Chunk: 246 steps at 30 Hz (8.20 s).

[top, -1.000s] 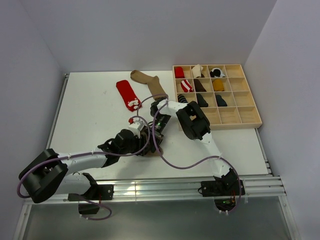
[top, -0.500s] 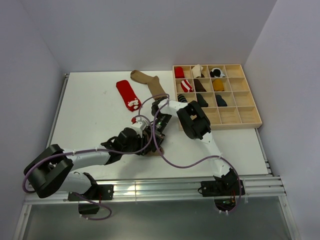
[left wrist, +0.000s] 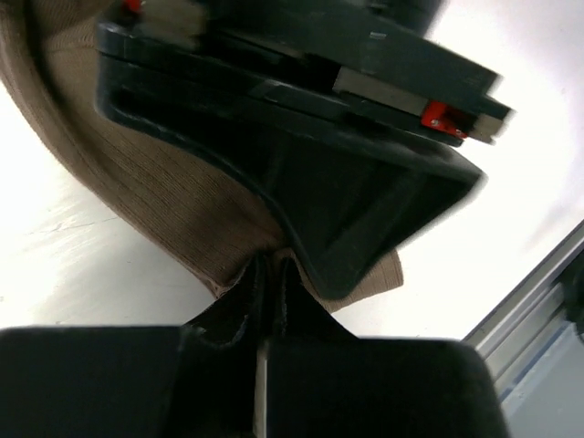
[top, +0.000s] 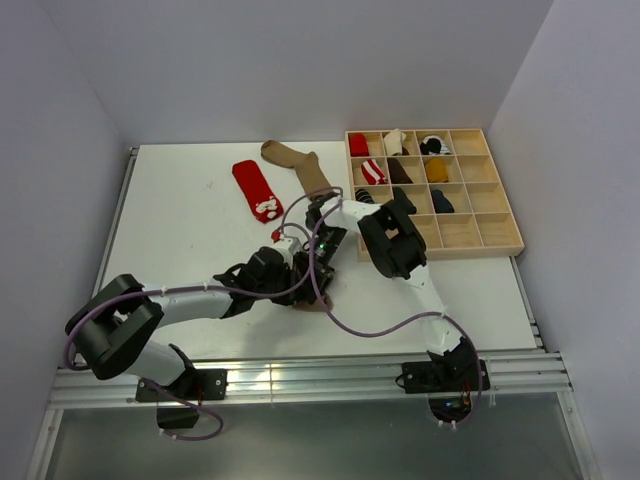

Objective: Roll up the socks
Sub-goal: Roll the sock at the center of the board.

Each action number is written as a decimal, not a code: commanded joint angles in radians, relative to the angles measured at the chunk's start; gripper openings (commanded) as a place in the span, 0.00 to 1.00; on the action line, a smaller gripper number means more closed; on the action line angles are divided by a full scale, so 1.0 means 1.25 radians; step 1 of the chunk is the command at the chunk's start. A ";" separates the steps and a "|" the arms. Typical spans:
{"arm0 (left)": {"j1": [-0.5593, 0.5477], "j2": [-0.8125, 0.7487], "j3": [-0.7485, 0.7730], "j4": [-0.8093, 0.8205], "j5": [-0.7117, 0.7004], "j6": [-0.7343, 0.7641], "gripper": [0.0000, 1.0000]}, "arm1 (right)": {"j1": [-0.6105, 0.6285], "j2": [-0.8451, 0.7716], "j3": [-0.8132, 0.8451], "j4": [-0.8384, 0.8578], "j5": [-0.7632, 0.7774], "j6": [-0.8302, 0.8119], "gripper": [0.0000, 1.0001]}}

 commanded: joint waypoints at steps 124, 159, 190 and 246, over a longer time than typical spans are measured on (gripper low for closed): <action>-0.110 -0.093 -0.017 0.029 -0.206 0.118 0.51 | 0.034 -0.003 0.062 -0.004 0.175 -0.191 0.24; -0.103 0.042 -0.057 -0.014 -0.121 -0.081 0.18 | -0.017 -0.050 0.009 0.087 0.170 -0.072 0.33; 0.150 0.210 -0.105 0.090 0.485 -0.384 0.00 | 0.084 -0.910 -0.775 0.823 0.398 -0.158 0.58; 0.238 0.000 -0.012 -0.081 0.271 -0.270 0.39 | 0.190 -0.441 -0.424 0.378 0.306 -0.184 0.27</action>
